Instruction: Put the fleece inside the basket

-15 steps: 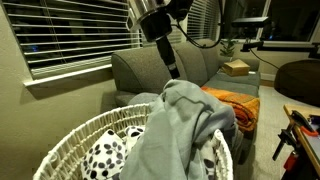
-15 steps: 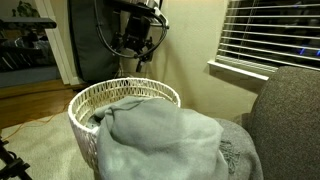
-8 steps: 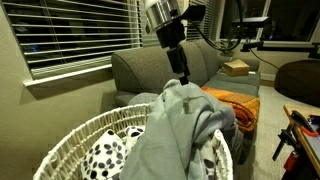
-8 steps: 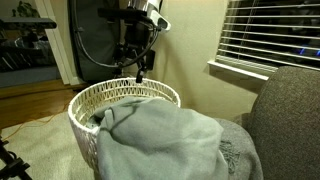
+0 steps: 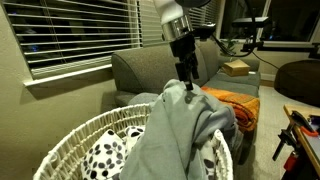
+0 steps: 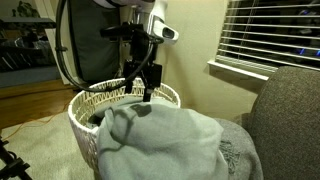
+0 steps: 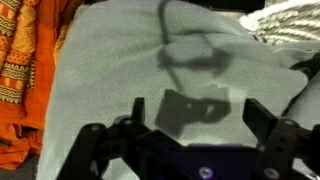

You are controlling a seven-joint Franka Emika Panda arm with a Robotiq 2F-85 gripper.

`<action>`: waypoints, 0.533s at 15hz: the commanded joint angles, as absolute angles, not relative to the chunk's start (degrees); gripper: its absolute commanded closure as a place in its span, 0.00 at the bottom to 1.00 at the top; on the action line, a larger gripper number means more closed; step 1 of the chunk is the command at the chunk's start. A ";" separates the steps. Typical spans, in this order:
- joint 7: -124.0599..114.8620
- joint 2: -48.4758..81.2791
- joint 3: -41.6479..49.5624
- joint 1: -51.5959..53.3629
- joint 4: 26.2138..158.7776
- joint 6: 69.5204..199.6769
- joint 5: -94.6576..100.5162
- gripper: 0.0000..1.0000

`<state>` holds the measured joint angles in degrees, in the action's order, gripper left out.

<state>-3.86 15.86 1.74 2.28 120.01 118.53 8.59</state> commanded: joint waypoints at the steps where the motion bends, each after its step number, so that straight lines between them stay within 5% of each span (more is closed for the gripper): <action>1: -8.95 12.11 3.46 1.53 125.08 122.69 11.60 0.00; 8: -12.65 12.14 5.36 0.58 125.03 126.03 13.64 0.00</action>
